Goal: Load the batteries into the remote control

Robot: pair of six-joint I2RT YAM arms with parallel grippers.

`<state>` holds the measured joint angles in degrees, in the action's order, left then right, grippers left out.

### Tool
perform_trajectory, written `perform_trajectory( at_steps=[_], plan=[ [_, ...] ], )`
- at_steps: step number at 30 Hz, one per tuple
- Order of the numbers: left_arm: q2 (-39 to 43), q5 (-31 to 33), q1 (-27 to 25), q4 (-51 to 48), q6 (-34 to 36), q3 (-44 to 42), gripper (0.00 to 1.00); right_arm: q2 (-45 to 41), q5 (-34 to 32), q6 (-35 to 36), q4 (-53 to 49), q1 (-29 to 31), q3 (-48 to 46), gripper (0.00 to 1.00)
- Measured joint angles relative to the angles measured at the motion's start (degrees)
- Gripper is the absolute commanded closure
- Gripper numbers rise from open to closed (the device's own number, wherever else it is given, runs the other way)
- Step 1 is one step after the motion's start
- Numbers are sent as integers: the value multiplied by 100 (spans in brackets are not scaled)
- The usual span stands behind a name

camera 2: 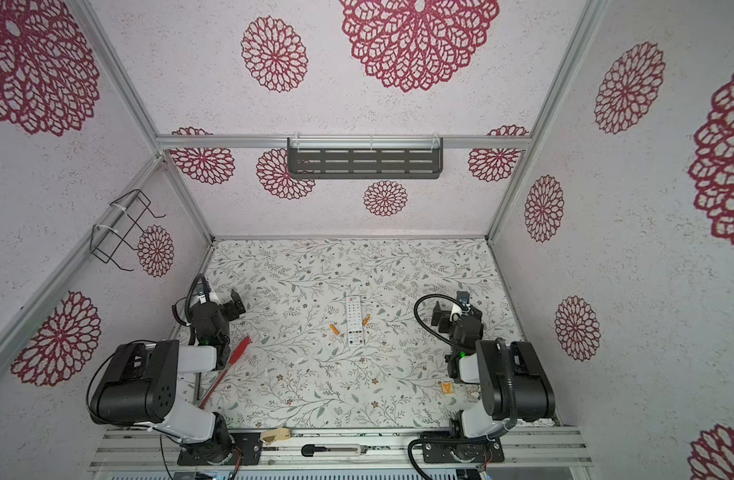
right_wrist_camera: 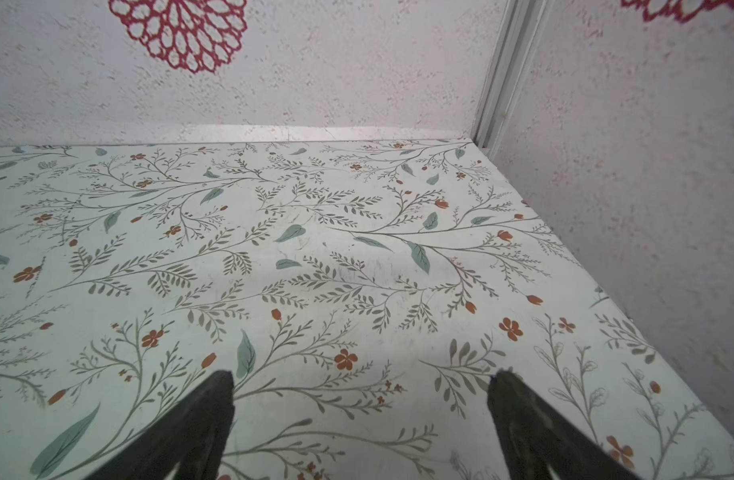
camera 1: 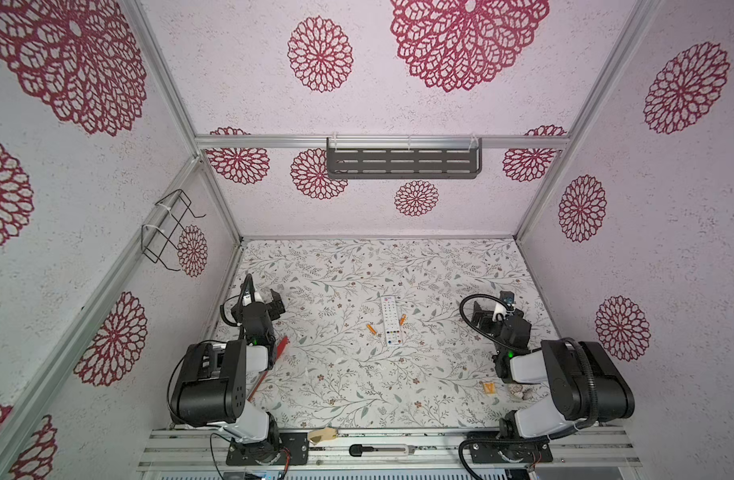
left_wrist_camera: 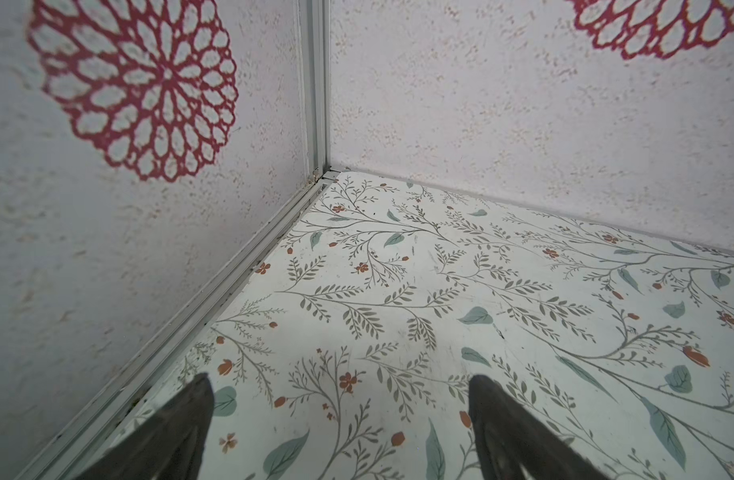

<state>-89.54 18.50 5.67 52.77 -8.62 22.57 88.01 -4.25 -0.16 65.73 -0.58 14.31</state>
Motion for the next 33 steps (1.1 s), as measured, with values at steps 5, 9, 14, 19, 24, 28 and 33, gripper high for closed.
perform_trajectory(
  at_steps=[5, 9, 14, 19, 24, 28, 33],
  plan=[
    [0, 0, 0, 0, 0, 0, 3, 0, 0, 0, 0, 0, 0, 1],
    [0, 0, 0, 0, 0, 0, 3, 0, 0, 0, 0, 0, 0, 1],
    [0, 0, 0, 0, 0, 0, 3, 0, 0, 0, 0, 0, 0, 1],
    [0, 0, 0, 0, 0, 0, 3, 0, -2, 0, 0, 2, 0, 1],
    [0, 0, 0, 0, 0, 0, 3, 0, -4, 2, 0, 4, 0, 1],
    [0, 0, 0, 0, 0, 0, 3, 0, -11, 2, 0, 24, 0, 1],
    [0, -92, -7, -26, 20, 4, 3, 0, -20, 2, 0, 31, 0, 1]
  ],
)
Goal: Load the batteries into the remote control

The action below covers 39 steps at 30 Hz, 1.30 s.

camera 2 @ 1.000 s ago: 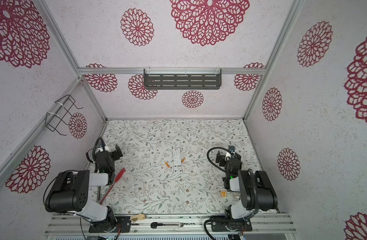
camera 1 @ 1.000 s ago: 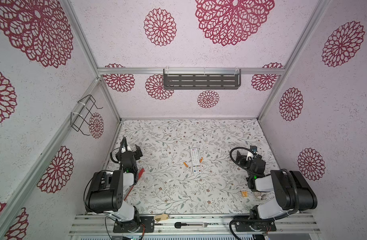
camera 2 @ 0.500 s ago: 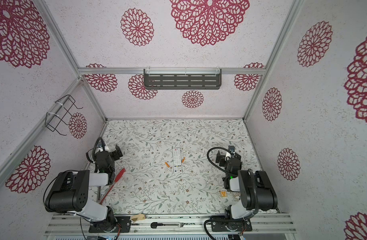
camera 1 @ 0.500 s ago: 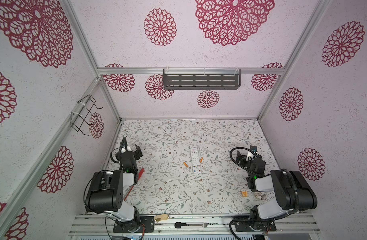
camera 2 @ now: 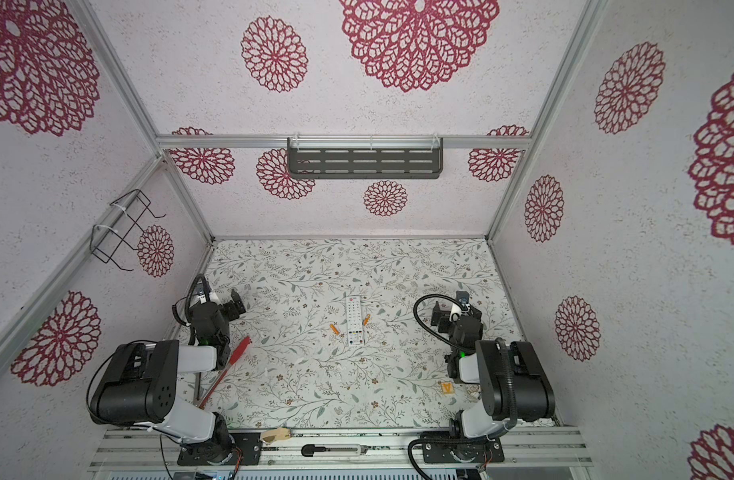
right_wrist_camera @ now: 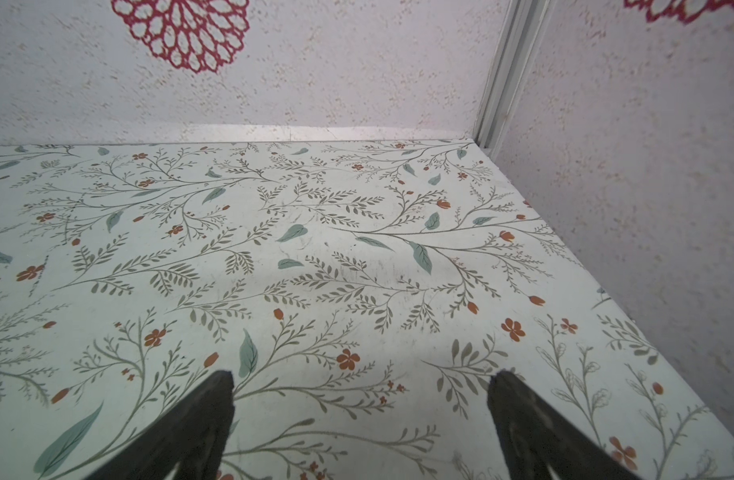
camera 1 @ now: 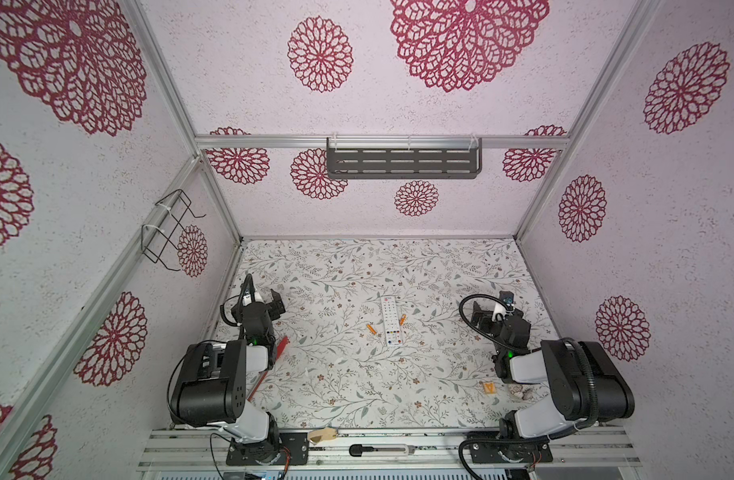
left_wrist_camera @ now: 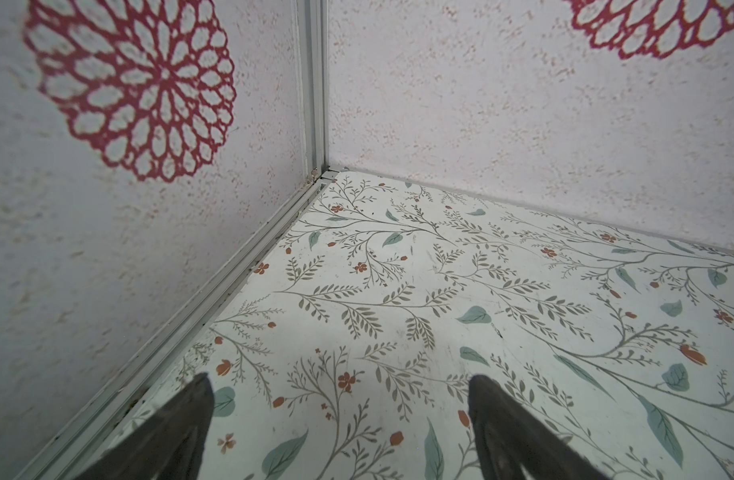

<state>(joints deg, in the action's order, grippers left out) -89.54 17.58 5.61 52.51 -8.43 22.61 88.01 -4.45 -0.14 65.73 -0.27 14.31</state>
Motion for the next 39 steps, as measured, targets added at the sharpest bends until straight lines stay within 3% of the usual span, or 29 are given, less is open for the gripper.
perform_trajectory(
  at_steps=[6, 12, 23, 29, 39],
  plan=[
    [345, 155, -208, -627, 103, 210, 3, 0, 0, 0, 0, 0, 0, 1],
    [824, 811, -616, -1663, 136, 844, 3, 0, 0, 0, 0, 0, 0, 1],
    [1047, 1740, -1687, -4245, -656, 2245, 3, -9, 22, 24, -31, 26, 4, 1],
    [1204, 1864, -2181, -5532, -1178, 2686, 3, -667, -142, 162, -1314, 393, 439, 1],
    [1589, 1421, -2468, -7110, -1980, 2973, 3, -1486, -621, -348, -3980, 2013, 1967, 1]
  ],
)
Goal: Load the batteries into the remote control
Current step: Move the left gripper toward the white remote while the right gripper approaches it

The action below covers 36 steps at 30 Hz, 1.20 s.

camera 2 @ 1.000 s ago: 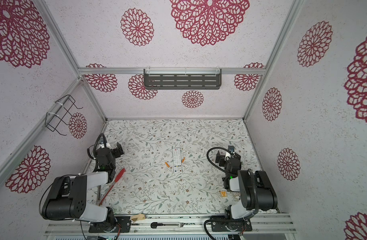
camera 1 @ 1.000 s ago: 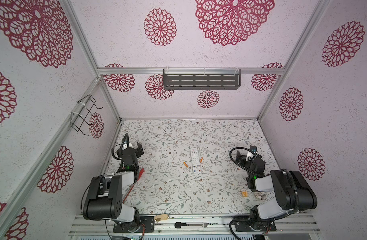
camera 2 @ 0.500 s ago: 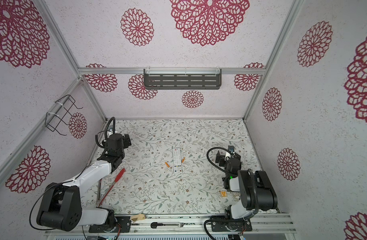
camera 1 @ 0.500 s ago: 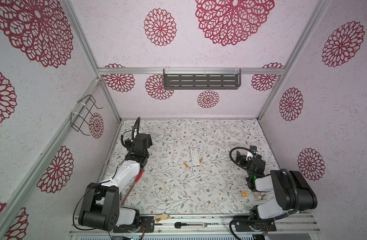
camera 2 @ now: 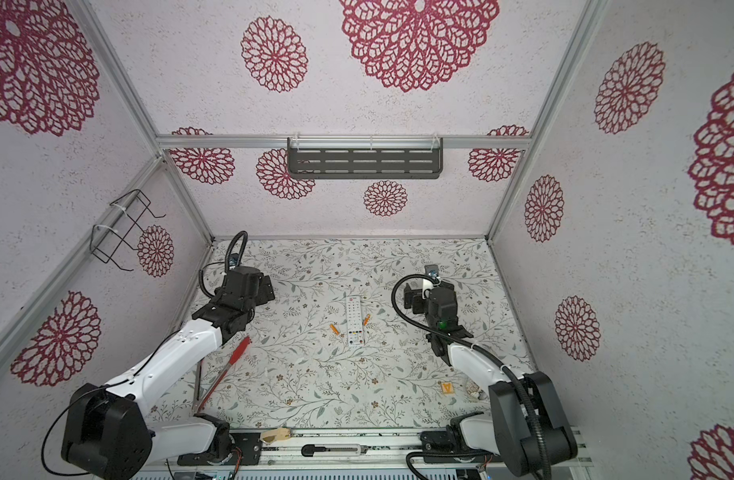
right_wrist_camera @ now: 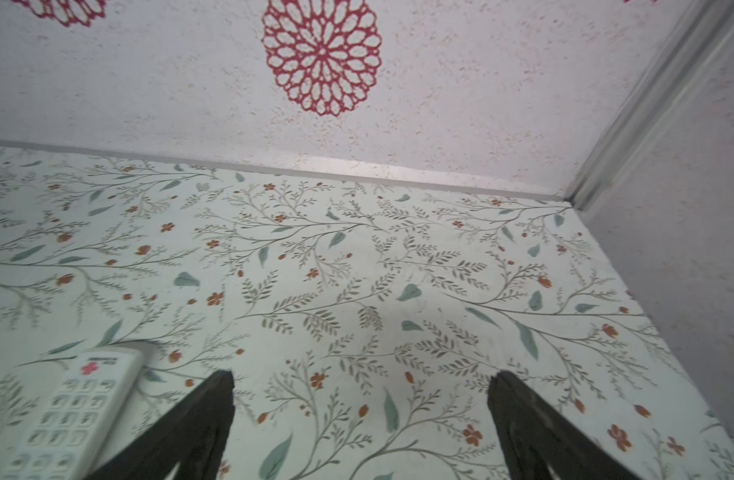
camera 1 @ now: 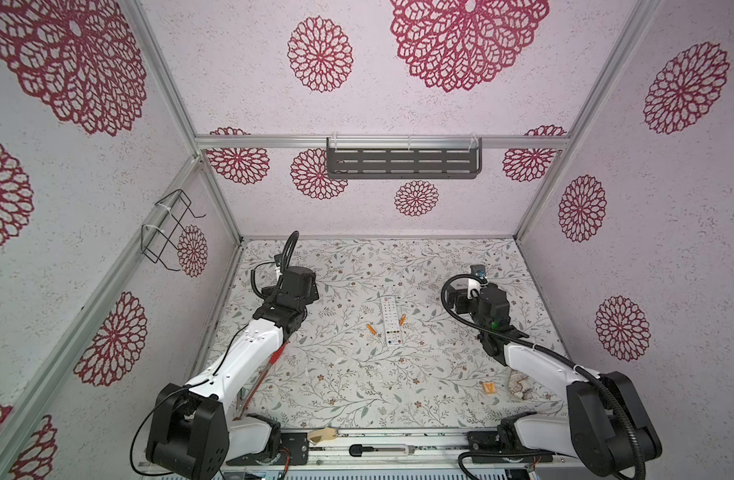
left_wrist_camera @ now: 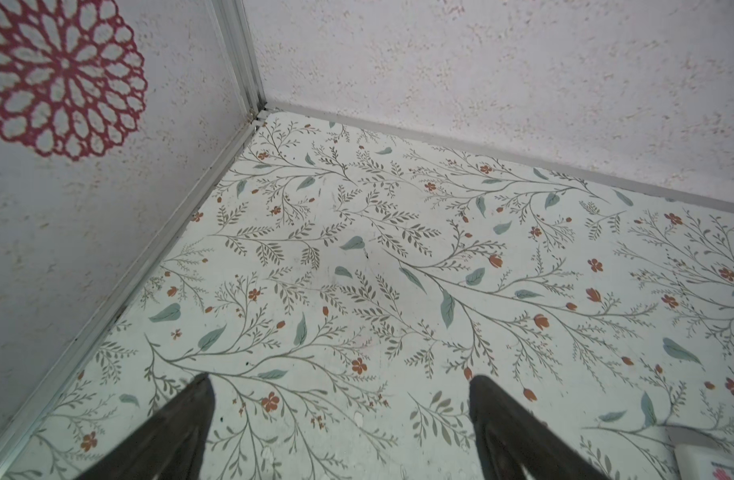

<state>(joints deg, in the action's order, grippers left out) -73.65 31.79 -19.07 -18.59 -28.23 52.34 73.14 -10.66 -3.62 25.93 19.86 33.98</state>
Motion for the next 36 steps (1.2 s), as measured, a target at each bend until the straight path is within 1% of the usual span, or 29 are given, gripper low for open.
perform_trajectory(
  at_steps=[3, 8, 10, 13, 16, 18, 22, 25, 29, 36],
  plan=[
    [144, -251, -17, -240, -120, -11, 3, 2, 48, -396, -542, 472, 125, 1],
    [442, -809, -20, -227, -157, -186, 3, 120, 31, -977, -1169, 1362, 195, 1],
    [490, -1329, -17, 11, -48, -319, 3, 284, 4, -1169, -1320, 1716, 232, 1],
    [269, -2369, -22, 470, 70, -385, 3, 560, -59, -1550, -1478, 2149, 256, 1],
    [-494, -3442, -59, 931, 140, -111, 3, 745, -179, -1952, -1663, 2413, 254, 1],
    [-1158, -4009, -116, 1180, 216, 238, 3, 787, -282, -2179, -1784, 2527, 251, 1],
    [-2446, -4861, -181, 1593, 326, 1001, 3, 745, -492, -2559, -2028, 2695, 199, 1],
    [-3220, -5353, -205, 1790, 339, 1550, 3, 450, -662, -2857, -2299, 2767, -17, 1],
    [-4118, -5890, -225, 1899, 330, 2350, 3, -304, -918, -3198, -2802, 2793, -321, 1],
    [-5082, -6535, -313, 1869, 343, 3069, 3, -1768, -1513, -3528, -3652, 2793, -531, 1]
  ],
)
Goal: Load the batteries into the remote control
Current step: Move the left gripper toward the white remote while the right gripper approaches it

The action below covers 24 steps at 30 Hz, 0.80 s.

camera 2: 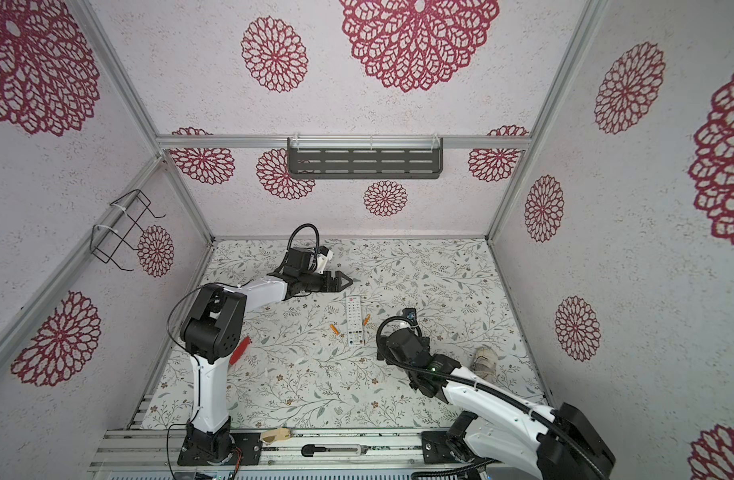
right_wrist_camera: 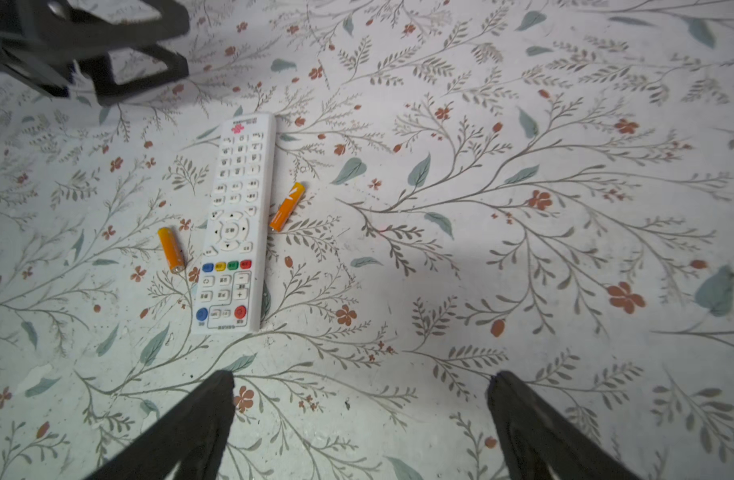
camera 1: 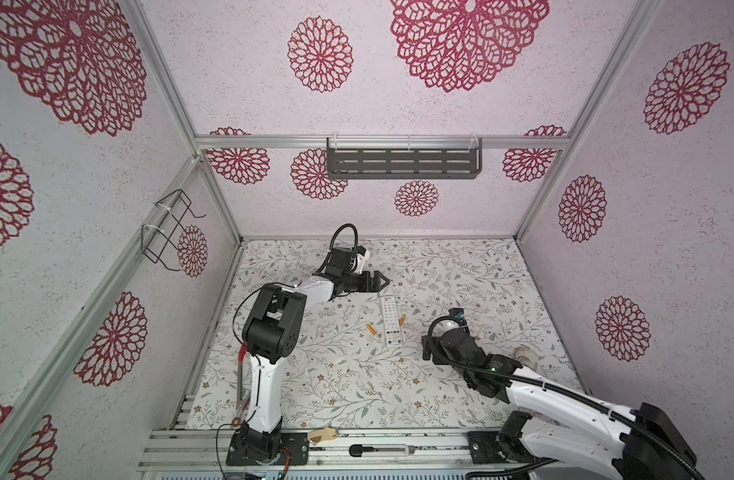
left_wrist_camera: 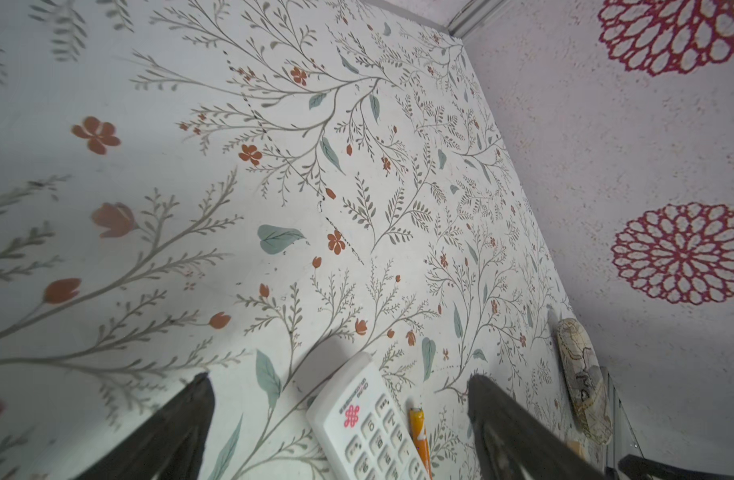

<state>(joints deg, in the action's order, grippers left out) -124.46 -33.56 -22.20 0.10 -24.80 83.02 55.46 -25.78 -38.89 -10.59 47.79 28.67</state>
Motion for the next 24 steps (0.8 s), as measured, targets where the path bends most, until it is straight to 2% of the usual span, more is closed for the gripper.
perform_trajectory(
  at_steps=[7, 12, 19, 24],
  plan=[
    [-487, -372, -236, -289, 122, 520, 3, -730, -345, -162, -446, 0, -116, 1],
    [-614, -538, -361, -551, 249, 693, 3, -754, -271, -168, -474, 0, -190, 1],
    [-476, -601, -450, -538, 396, 345, 3, -382, 299, -120, -328, 0, -188, 1],
    [-87, -632, -457, -492, 407, -245, 3, 74, 1104, -168, 424, 0, -269, 1]
  ],
)
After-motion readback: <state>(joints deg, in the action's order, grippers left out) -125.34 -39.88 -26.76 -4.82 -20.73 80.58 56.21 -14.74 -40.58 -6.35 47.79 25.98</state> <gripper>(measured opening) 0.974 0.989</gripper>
